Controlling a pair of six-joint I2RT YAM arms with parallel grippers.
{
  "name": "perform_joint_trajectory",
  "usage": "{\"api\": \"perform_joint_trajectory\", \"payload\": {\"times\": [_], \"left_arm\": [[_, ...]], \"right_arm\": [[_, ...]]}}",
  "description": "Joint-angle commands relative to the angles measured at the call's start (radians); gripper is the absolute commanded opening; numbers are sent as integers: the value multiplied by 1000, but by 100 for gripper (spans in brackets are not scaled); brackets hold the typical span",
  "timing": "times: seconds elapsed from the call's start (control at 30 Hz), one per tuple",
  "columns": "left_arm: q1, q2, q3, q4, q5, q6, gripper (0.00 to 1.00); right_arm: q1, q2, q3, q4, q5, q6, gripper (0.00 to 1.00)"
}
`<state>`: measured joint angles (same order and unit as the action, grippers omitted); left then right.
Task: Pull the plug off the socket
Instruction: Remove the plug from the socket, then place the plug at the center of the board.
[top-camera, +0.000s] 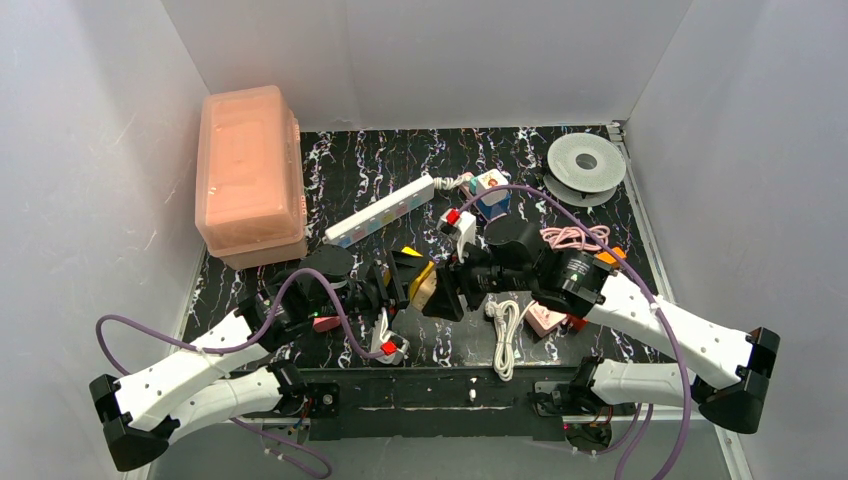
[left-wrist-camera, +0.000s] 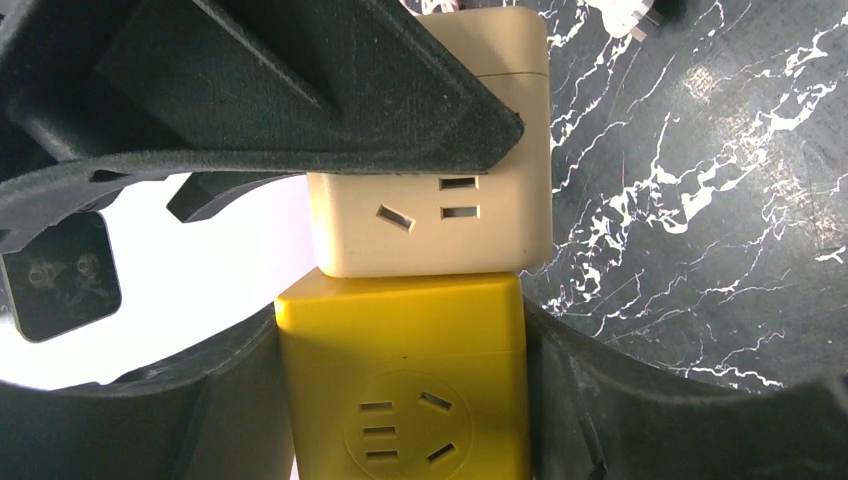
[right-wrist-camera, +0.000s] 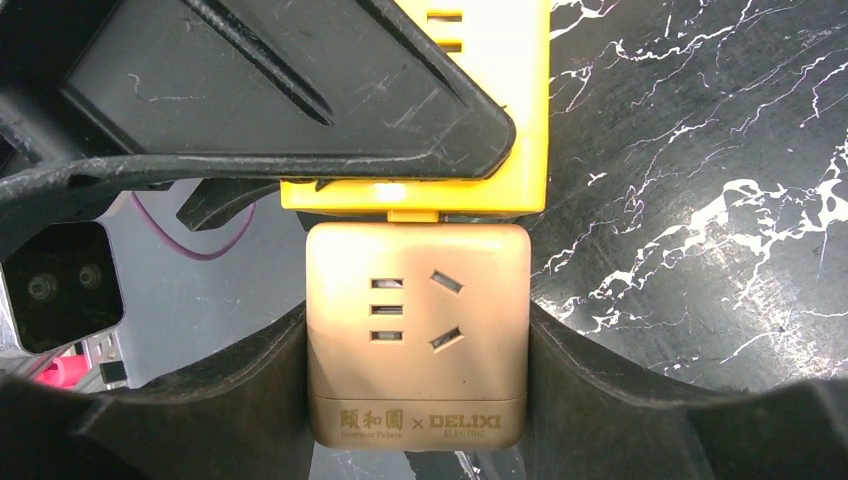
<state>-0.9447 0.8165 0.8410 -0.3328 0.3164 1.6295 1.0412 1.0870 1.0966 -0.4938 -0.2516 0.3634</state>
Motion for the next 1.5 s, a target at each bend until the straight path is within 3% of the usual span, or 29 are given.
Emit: {"api": "perform_joint_trajectory", "payload": {"times": [0.0,0.93,1.17,1.47], "left_arm": [[52,-27,16,-143,-236,-7,0],[83,10,-4,-145,-355,11,0],[83,-13,-33,-96,-292,-172,0],[83,-141,-271,-17,-198,-342,0]], "right_arm": [[2,-114,-21,-175,-34,50,1],[34,-228,-70,-285,-5,106,1],[34,-240,-146,-240,109,130,1],[34,-152,-234,-125,243,143,1]]}}
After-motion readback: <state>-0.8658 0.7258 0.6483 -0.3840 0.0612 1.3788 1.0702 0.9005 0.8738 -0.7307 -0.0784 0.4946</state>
